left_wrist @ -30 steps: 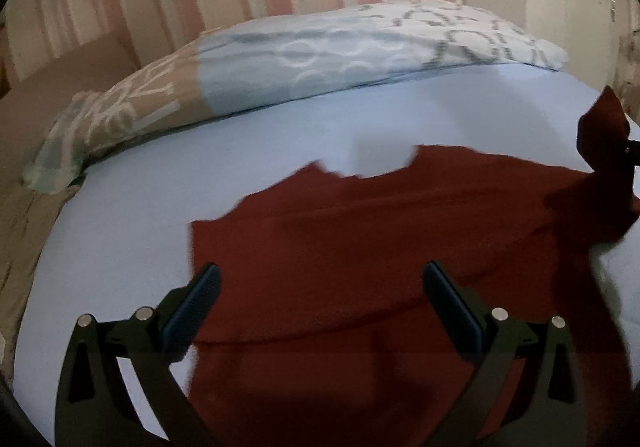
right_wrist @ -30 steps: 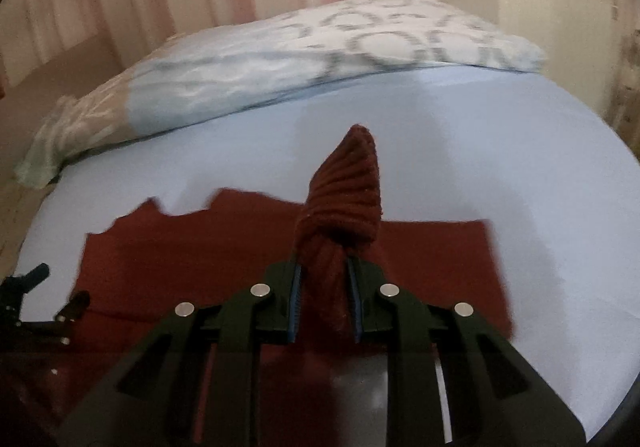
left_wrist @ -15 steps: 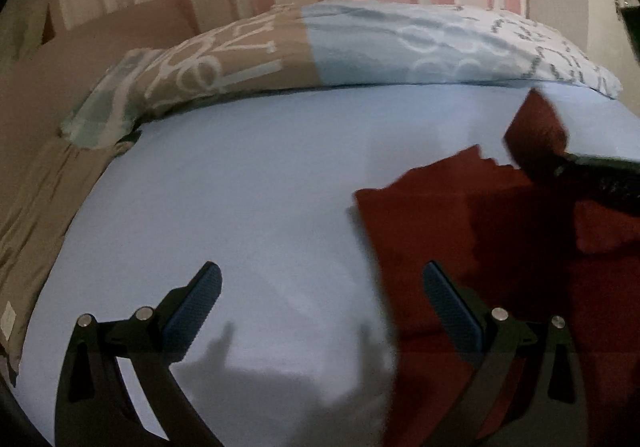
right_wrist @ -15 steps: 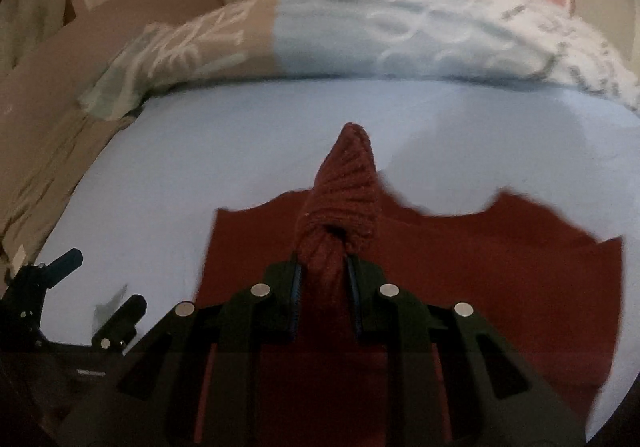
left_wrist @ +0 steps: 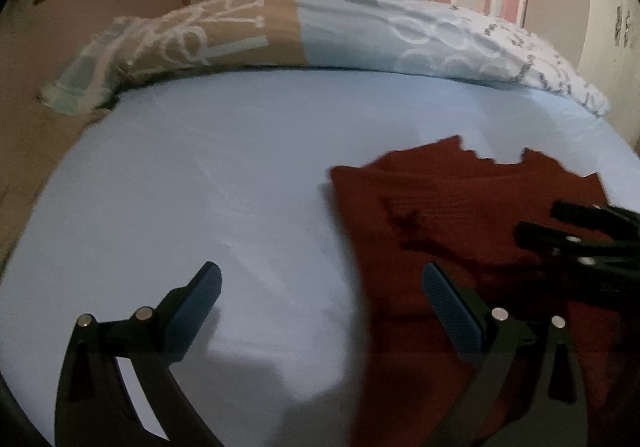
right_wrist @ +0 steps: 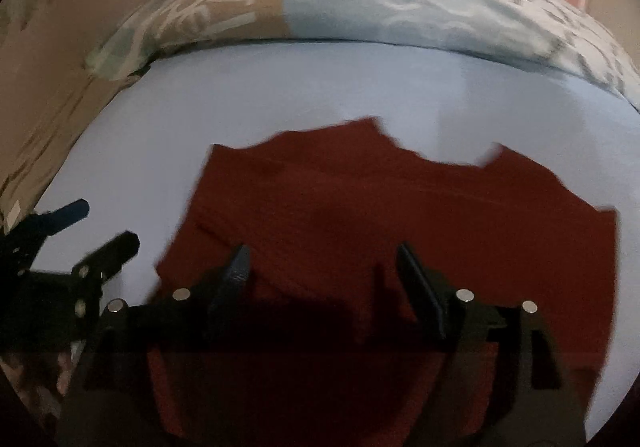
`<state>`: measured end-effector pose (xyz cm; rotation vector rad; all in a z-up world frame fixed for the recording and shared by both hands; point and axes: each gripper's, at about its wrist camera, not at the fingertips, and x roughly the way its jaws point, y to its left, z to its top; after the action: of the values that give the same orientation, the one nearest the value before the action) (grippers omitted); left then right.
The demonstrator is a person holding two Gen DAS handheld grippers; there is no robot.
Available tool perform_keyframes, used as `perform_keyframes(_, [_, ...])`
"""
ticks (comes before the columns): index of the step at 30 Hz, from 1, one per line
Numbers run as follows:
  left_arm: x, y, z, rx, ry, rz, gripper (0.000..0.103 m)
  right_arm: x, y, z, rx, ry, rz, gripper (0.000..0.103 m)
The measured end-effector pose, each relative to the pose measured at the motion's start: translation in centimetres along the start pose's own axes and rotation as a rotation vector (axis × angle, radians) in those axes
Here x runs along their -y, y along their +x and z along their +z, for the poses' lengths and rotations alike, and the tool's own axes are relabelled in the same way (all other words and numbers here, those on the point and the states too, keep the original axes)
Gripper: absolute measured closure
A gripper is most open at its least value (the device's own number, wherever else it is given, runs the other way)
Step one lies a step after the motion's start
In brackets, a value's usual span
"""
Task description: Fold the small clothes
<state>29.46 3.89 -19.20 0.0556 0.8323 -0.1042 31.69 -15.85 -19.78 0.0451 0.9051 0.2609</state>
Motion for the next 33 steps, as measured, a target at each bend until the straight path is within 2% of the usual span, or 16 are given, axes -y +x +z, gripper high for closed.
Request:
perform_keyframes(4, [2.6, 0.9, 0.3, -0.009, -0.016, -0.076, 0.002, 4.9, -3.1, -2.1, 0.029, 0.07, -0.051, 0.023])
perform_keyframes(9, [5.6, 3.4, 1.8, -0.036, -0.045, -0.129, 0.002, 9.1, -4.7, -3.7, 0.028, 0.1, -0.112, 0.023])
perform_keyframes(12, [7.1, 4.6, 2.5, -0.05, -0.023, -0.111, 0.005, 10.5, -5.0, -4.1, 0.034, 0.122, -0.117, 0.023])
perform_keyframes(15, [8.2, 5.8, 2.6, -0.084, 0.026, -0.087, 0.038, 11.5, -5.3, -4.4, 0.041, 0.133, -0.125, 0.023])
perform_keyframes(17, [8.7, 6.7, 2.2, -0.108, 0.049, -0.063, 0.039, 12.0, -5.2, -4.7, 0.038, 0.144, -0.124, 0.023])
perform_keyframes(18, [8.8, 6.9, 2.0, -0.108, 0.055, -0.054, 0.045, 12.2, -5.1, -4.8, 0.037, 0.149, -0.122, 0.023])
perform_keyframes(19, [8.8, 6.9, 1.8, -0.103, 0.061, -0.04, 0.06, 12.4, -5.1, -4.9, 0.037, 0.151, -0.125, 0.023])
perform_keyframes(20, [8.7, 6.8, 1.8, -0.088, 0.067, -0.021, 0.067, 12.4, -5.0, -5.0, 0.036, 0.151, -0.129, 0.023])
perform_keyframes(21, [8.6, 6.5, 1.8, -0.072, 0.071, -0.013, 0.087, 12.4, -5.0, -5.1, 0.035, 0.148, -0.134, 0.023])
perform_keyframes(24, [8.4, 5.8, 1.8, -0.053, 0.083, -0.041, 0.089, 12.6, -5.0, -5.2, 0.034, 0.145, -0.139, 0.023])
perform_keyframes(29, [7.5, 2.9, 1.0, 0.02, 0.101, -0.033, 0.09, 12.6, -5.5, -5.1, 0.042, 0.142, -0.143, 0.023])
perform_keyframes(33, [6.5, 2.6, -0.3, -0.007, 0.099, -0.02, 0.09, 12.5, -5.2, -5.1, 0.033, 0.126, -0.16, 0.023])
